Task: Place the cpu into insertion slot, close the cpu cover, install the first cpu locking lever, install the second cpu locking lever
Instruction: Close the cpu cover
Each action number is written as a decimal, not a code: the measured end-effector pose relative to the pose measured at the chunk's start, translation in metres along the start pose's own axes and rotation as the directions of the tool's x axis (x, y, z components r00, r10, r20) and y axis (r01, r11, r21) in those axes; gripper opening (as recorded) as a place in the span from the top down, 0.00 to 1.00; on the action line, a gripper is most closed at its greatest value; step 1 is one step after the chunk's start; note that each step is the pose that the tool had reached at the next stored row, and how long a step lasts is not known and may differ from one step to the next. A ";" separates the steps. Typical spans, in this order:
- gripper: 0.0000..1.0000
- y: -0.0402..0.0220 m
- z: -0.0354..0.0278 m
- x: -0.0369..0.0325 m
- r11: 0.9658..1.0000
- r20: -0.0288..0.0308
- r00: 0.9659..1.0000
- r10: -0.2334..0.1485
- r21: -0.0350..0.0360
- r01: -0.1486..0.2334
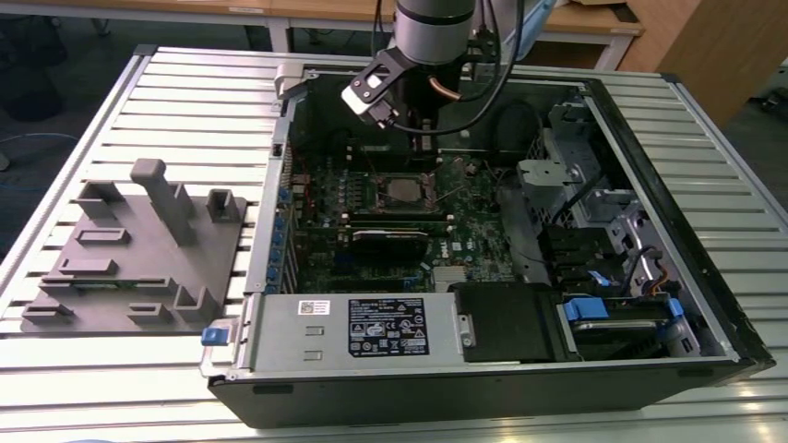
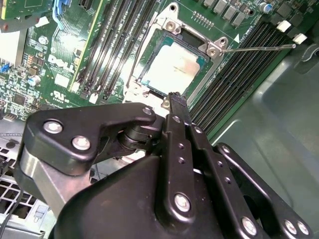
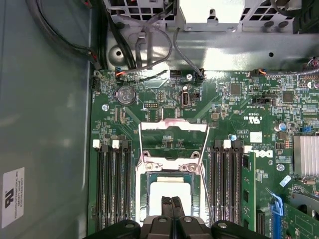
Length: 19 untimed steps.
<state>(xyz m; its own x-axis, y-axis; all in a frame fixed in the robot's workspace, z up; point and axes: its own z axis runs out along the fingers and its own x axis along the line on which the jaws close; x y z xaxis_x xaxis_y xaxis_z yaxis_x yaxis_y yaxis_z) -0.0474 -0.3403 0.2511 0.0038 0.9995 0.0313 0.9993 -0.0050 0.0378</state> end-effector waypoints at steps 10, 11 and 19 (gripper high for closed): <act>0.89 0.0001 -0.0017 0.0001 1.000 0.000 1.000 0.000 0.000 0.000; 0.89 0.0001 -0.0018 0.0000 1.000 0.000 1.000 0.000 0.000 0.000; 0.89 0.0030 -0.0017 0.0000 1.000 -0.001 1.000 0.000 0.000 0.000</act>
<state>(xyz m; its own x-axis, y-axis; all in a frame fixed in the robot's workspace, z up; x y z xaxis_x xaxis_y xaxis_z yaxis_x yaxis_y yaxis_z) -0.0445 -0.3404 0.2530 0.0037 0.9995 0.0319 0.9993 -0.0049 0.0377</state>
